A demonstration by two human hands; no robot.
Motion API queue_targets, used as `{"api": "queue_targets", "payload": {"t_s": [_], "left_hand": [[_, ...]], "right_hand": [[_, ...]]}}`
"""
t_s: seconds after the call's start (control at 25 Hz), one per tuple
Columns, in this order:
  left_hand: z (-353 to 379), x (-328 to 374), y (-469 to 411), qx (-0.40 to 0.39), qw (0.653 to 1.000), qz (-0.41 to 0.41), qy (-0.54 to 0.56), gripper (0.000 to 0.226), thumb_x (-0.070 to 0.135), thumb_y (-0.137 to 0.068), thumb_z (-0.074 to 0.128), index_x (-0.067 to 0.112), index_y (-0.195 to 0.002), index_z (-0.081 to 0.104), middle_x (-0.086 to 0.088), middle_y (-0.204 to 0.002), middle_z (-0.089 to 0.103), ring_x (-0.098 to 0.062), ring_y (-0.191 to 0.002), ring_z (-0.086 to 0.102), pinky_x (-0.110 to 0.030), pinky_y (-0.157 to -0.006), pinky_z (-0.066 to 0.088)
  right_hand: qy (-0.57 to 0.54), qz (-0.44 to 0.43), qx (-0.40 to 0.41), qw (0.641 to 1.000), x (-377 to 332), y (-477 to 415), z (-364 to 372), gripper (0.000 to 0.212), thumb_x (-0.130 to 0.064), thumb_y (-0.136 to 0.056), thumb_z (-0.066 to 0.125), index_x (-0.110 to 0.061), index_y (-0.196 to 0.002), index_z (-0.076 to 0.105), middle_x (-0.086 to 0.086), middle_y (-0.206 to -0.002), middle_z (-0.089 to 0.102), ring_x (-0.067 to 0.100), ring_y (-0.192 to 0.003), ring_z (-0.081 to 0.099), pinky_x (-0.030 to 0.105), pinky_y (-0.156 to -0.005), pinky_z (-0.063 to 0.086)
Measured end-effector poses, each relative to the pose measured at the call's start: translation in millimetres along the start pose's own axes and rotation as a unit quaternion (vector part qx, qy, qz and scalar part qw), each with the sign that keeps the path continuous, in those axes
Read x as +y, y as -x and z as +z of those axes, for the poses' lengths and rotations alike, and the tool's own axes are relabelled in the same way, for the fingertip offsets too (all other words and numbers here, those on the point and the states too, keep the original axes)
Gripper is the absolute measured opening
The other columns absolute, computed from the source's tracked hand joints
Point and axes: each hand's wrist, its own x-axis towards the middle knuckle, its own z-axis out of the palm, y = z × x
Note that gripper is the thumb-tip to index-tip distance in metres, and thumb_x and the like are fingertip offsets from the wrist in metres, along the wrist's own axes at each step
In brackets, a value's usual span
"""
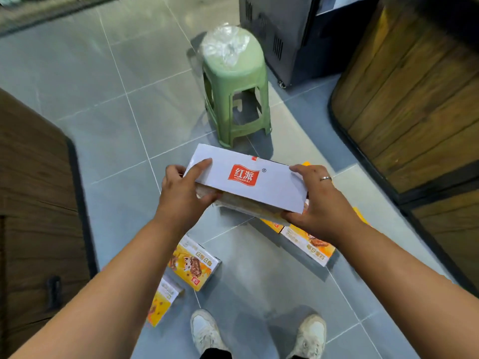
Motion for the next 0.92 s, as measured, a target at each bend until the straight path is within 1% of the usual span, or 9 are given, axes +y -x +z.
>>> {"api": "queue_targets", "payload": {"t_s": [0.16,0.24,0.36,0.52,0.64,0.72,0.76,0.84,0.92], "left_hand": [[-86.5,50.9,18.7,0.002,0.999,-0.021,0.05,0.069,0.028,-0.075,0.08,0.039,-0.136,0.049,-0.002,-0.116,0.031,-0.024,-0.105,0.051,-0.024,-0.097,0.038],[-124.2,71.9,27.1,0.009,0.996,-0.019,0.082,0.066,0.029,-0.075,0.08,0.04,-0.133,0.051,-0.002,-0.114,0.031,-0.022,-0.101,0.052,-0.025,-0.098,0.042],[-171.4,103.2,41.4,0.036,0.99,-0.023,0.136,0.064,0.024,-0.074,0.081,0.039,-0.13,0.053,-0.001,-0.113,0.031,-0.02,-0.1,0.053,-0.022,-0.094,0.044],[-232.0,140.8,61.2,0.11,0.978,-0.004,0.177,0.065,0.018,-0.073,0.082,0.037,-0.129,0.053,-0.001,-0.113,0.033,-0.018,-0.101,0.052,-0.02,-0.091,0.044],[-276.4,173.4,74.7,0.159,0.968,0.025,0.194,0.076,0.027,-0.072,0.084,0.038,-0.136,0.046,0.001,-0.118,0.034,-0.014,-0.105,0.045,-0.022,-0.092,0.04],[-300.0,193.4,78.9,0.179,0.962,0.044,0.202,0.087,0.034,-0.07,0.085,0.038,-0.143,0.038,0.001,-0.123,0.038,-0.016,-0.112,0.047,-0.028,-0.1,0.042],[-311.3,204.8,81.3,0.185,0.96,0.055,0.204,0.092,0.04,-0.068,0.085,0.039,-0.145,0.034,0.001,-0.127,0.043,-0.018,-0.116,0.048,-0.036,-0.103,0.044],[-332.6,228.1,89.3,0.198,0.953,0.074,0.218,0.098,0.058,-0.058,0.081,0.046,-0.143,0.032,0.001,-0.133,0.049,-0.023,-0.119,0.051,-0.048,-0.099,0.048],[-354.0,253.0,97.3,0.216,0.939,0.087,0.254,0.099,0.069,-0.046,0.077,0.053,-0.135,0.035,0.004,-0.13,0.052,-0.023,-0.116,0.055,-0.049,-0.094,0.051]], "right_hand": [[-0.065,-0.011,0.018,0.998,-58.3,8.1,-78.8,0.082,-0.038,-0.065,0.086,-0.032,-0.133,0.04,-0.001,-0.129,0.042,0.017,-0.104,0.054,0.031,-0.088,0.05],[-0.08,-0.012,0.033,0.996,-85.7,13.5,-113.6,0.079,-0.038,-0.064,0.087,-0.038,-0.127,0.04,-0.004,-0.125,0.044,0.017,-0.103,0.052,0.039,-0.089,0.052],[-0.088,-0.048,0.065,0.993,-123.6,25.8,-156.8,0.076,-0.029,-0.064,0.087,-0.042,-0.122,0.039,-0.009,-0.127,0.041,0.017,-0.115,0.042,0.047,-0.094,0.049],[-0.142,-0.114,0.114,0.977,-168.8,47.0,-205.8,0.074,-0.015,-0.072,0.083,-0.043,-0.122,0.036,-0.017,-0.135,0.033,-0.002,-0.12,0.031,0.027,-0.101,0.038],[-0.208,-0.12,0.14,0.961,-194.7,62.6,-242.1,0.068,-0.017,-0.08,0.077,-0.045,-0.126,0.036,-0.015,-0.147,0.032,0.005,-0.127,0.036,0.027,-0.101,0.041],[-0.281,-0.119,0.159,0.939,-211.5,70.9,-267.1,0.066,-0.016,-0.081,0.075,-0.043,-0.128,0.038,-0.014,-0.137,0.044,0.008,-0.123,0.045,0.027,-0.093,0.05],[-0.312,-0.129,0.171,0.926,-219.8,76.1,-282.3,0.064,-0.014,-0.081,0.076,-0.042,-0.127,0.04,-0.015,-0.131,0.049,0.009,-0.12,0.049,0.025,-0.089,0.052],[-0.339,-0.144,0.195,0.909,-233.1,85.0,-312.7,0.059,-0.014,-0.08,0.076,-0.041,-0.123,0.046,-0.011,-0.125,0.056,0.01,-0.115,0.055,0.025,-0.085,0.054],[-0.336,-0.148,0.207,0.907,-245.2,93.5,-344.0,0.049,-0.021,-0.083,0.073,-0.041,-0.121,0.049,-0.007,-0.119,0.058,0.012,-0.109,0.059,0.026,-0.079,0.057]]}}
